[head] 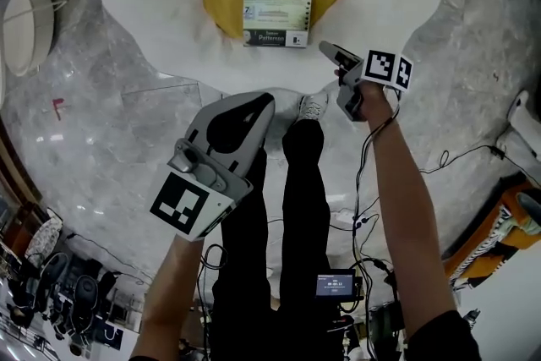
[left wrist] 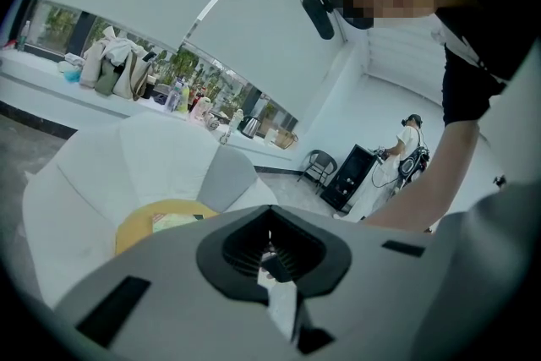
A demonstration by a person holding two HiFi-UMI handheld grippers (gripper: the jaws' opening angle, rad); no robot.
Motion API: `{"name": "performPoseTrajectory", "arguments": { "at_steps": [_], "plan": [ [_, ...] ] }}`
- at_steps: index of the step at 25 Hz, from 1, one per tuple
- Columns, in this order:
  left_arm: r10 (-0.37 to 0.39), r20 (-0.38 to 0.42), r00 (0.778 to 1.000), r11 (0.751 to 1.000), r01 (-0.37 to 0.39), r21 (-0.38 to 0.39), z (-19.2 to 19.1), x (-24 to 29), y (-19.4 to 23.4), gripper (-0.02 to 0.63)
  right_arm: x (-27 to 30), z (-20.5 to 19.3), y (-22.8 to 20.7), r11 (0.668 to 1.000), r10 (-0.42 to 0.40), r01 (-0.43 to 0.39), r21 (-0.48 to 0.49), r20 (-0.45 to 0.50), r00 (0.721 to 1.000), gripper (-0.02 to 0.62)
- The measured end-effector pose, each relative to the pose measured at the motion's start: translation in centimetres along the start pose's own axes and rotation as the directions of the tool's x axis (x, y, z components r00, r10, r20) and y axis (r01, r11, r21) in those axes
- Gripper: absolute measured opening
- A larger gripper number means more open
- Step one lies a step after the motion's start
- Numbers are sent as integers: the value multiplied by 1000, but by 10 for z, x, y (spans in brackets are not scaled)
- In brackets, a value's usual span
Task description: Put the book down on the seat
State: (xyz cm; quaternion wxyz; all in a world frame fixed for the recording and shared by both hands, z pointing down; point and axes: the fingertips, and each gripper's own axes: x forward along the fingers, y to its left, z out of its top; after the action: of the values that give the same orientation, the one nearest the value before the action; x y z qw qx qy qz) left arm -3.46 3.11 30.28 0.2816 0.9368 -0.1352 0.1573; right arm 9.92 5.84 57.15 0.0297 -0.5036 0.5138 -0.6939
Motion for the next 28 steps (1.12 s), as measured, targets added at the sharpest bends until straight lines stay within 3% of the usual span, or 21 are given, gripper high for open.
{"name": "performPoseTrajectory", "arguments": {
  "at_steps": [7, 11, 18, 21, 28],
  "plan": [
    [-18, 70, 997, 1000, 16, 19, 44, -6, -27, 12, -44, -7, 32, 1000, 15, -15, 2, 4, 1000, 167],
    [-12, 49, 999, 999, 10, 38, 62, -15, -37, 12, -64, -11, 54, 1000, 31, -31, 5, 11, 999, 139],
    [33, 28, 999, 999, -32, -20, 85, -34, -55, 12, -101, -22, 93, 999, 36, -36, -21, 20, 999, 49],
    [40, 28, 999, 998, -39, -44, 92, -39, -66, 12, -116, -22, 113, 997, 55, -54, -63, 7, 998, 17],
    [32, 39, 999, 997, -29, -77, 104, -67, -96, 12, -157, -47, 178, 971, 36, -52, -234, -72, 997, 15]
  ]
}}
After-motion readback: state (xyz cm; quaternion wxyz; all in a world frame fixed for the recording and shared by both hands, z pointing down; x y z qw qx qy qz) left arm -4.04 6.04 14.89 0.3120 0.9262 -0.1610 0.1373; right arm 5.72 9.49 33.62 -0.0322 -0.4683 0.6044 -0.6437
